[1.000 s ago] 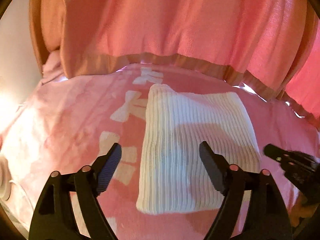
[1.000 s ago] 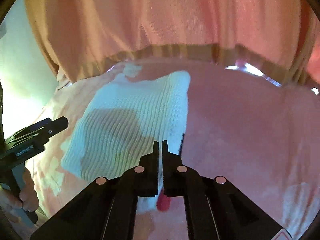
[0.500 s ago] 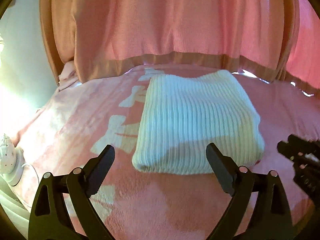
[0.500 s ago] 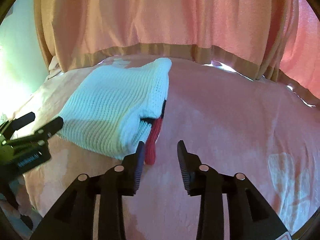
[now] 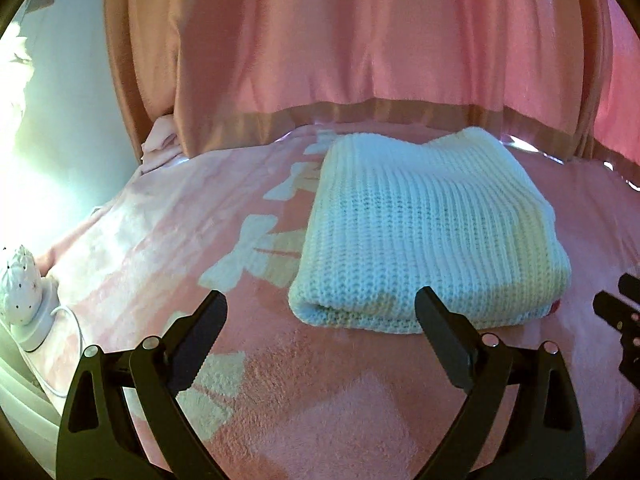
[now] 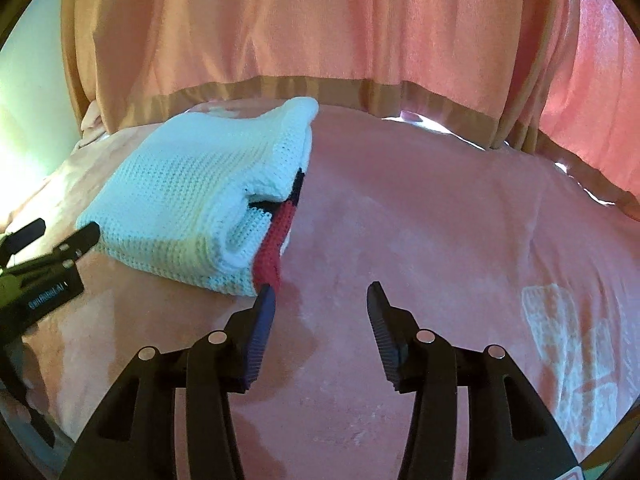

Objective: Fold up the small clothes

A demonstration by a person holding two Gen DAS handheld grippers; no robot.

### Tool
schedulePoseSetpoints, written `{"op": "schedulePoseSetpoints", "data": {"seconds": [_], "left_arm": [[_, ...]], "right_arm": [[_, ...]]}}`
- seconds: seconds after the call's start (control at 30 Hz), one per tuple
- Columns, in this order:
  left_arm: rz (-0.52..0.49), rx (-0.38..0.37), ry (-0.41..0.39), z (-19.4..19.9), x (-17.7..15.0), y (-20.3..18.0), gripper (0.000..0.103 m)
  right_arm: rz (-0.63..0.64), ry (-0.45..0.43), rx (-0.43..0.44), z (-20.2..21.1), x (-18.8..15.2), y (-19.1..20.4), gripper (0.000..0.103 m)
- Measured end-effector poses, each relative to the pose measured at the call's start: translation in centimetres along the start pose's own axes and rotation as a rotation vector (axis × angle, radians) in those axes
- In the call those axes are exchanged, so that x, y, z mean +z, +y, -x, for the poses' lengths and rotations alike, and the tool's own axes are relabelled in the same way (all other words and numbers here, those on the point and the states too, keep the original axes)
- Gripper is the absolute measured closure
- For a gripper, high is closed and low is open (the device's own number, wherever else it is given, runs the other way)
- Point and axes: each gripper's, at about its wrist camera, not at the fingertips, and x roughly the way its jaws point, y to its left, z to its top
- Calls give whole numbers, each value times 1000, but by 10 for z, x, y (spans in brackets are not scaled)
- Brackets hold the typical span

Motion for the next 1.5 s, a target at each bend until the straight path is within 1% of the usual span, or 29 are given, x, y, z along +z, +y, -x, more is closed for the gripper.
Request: {"op": "schedulePoseSetpoints", "data": {"seconds": [0.27,0.53,1.07,1.27,1.37,1.5], "left_arm": [[-8,2,-29,5,0,-3,10],[3,8,-30,6,2,-1,10],[-6,10,-37,9,2,-4,10],[-7,-2,-38,10,2,-4,10],[-6,-1,-39,11,2,-5,8],[-4,-17,-44,13,2,-5,7]], "right_arm": [[11,2,-2,-1,-4,2,54],[14,-1,-3,-2,-4,3,52],[11,-2,-7,-2,-6,7,51],[10,-3,-8,-1,-7,8,51],[10,-2,-7,-1,-7,7,51],[15,1,-3,-2,-7,6,51]]}}
